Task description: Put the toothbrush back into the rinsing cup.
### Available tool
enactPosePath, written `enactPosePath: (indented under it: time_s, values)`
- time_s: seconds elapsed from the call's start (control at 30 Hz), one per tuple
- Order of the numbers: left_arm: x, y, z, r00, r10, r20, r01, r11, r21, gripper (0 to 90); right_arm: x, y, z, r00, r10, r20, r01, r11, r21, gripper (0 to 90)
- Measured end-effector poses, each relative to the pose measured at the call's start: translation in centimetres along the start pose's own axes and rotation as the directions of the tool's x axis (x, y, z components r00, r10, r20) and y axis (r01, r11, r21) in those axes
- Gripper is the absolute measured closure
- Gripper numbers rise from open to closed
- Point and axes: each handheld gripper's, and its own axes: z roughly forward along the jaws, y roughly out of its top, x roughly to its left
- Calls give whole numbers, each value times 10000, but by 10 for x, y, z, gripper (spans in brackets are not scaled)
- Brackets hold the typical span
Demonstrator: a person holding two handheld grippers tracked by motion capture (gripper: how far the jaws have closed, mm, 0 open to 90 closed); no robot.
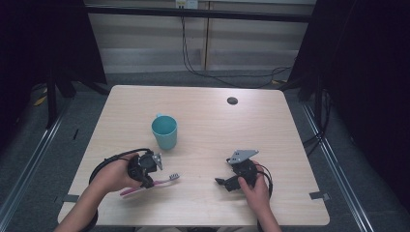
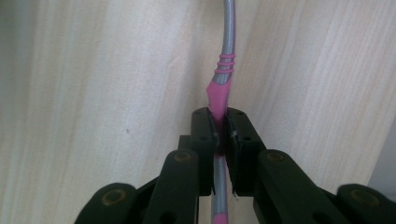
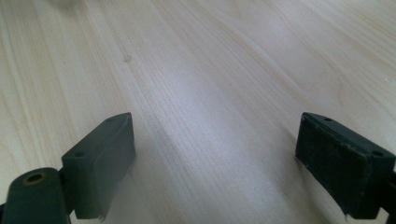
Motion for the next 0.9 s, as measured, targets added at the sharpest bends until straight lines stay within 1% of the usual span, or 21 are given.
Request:
enactPosePath:
  time_s: [0.07, 0.1, 0.17, 0.2, 0.23, 0.3, 0.33, 0.37, 0.4, 0.43, 0.47, 0.5, 0.53, 0.57, 0.6, 0.63, 0.67, 0.7, 0.77, 0.8, 0.9]
  values:
    - [1, -1, -3, 9998, -173, 99, 175, 9995, -252, 827, 0, 0, 0, 10000, -10, -1, 10, 10000, -3, 114]
    - [2, 0, -5, 9998, -162, 96, 164, 9996, -240, 827, 0, 0, 0, 10000, -9, 2, 9, 10000, -2, 114]
    - [3, -1, -9, 9996, -271, 16, 272, 9982, -538, 827, 0, 0, 0, 10000, -10, 1, 10, 10000, -2, 114]
    - [4, -2, -11, 9992, -384, 89, 389, 9974, -614, 827, 0, 0, 0, 10000, -2, 0, 2, 10000, 0, 114]
    - [4, -2, -13, 9984, -566, 94, 572, 9944, -884, 827, 0, 0, 0, 10000, -7, 0, 7, 10000, 0, 114]
    - [5, -3, -16, 9966, -776, 291, 804, 9904, -1120, 827, 0, 0, 0, 10000, -3, 1, 3, 10000, 2, 114]
    - [6, -4, -20, 9955, -903, 283, 935, 9852, -1438, 826, 0, 0, 0, 10000, -12, 0, 12, 10000, -1, 114]
    - [6, -4, -20, 9955, -903, 283, 935, 9852, -1438, 827, 0, 0, 0, 10000, -12, 0, 12, 10000, -1, 114]
    - [7, -4, -23, 9941, -1027, 342, 1071, 9793, -1718, 826, 0, 0, 0, 10000, -5, -1, 5, 10000, 2, 114]
    - [7, -4, -23, 9941, -1027, 342, 1071, 9793, -1718, 827, 0, 0, 0, 10000, -13, 1, 13, 10000, -1, 114]
    - [8, -4, -27, 9921, -1195, 380, 1247, 9728, -1954, 827, 0, 0, 0, 10000, -13, -1, 13, 10000, -1, 114]
    - [8, -4, -27, 9921, -1195, 380, 1247, 9728, -1954, 827, 0, 0, 0, 10000, -13, -1, 13, 10000, -1, 114]
    - [9, -5, -30, 9909, -1307, 321, 1346, 9676, -2136, 827, 0, 0, 0, 10000, -2, 1, 2, 10000, 5, 114]
    - [9, -5, -30, 9909, -1307, 321, 1346, 9676, -2136, 827, 0, 0, 0, 10000, -2, 1, 2, 10000, 5, 114]
    - [10, -5, -32, 9889, -1470, 227, 1484, 9639, -2210, 827, 0, 0, 0, 10000, -14, 0, 14, 10000, -2, 114]
    - [10, -5, -32, 9889, -1470, 227, 1484, 9639, -2210, 827, 0, 0, 0, 10000, -14, 0, 14, 10000, -2, 114]
    - [10, -5, -33, 9849, -1712, 269, 1726, 9559, -2374, 827, 0, 0, 0, 10000, -13, -2, 13, 10000, -1, 114]
    - [10, -5, -33, 9849, -1712, 269, 1726, 9559, -2374, 827, 0, 0, 0, 10000, -13, -2, 13, 10000, -1, 114]
    - [12, -5, -36, 9829, -1830, 191, 1817, 9485, -2595, 827, 0, 0, 0, 10000, -13, -3, 13, 10000, -1, 114]
    - [11, -5, -37, 9811, -1930, 153, 1897, 9424, -2754, 827, 0, 0, 0, 10000, -11, -3, 11, 10000, -1, 114]
    - [13, -5, -40, 9791, -2031, 88, 1965, 9341, -2980, 827, 0, 0, 0, 10000, -4, -1, 4, 10000, 2, 114]
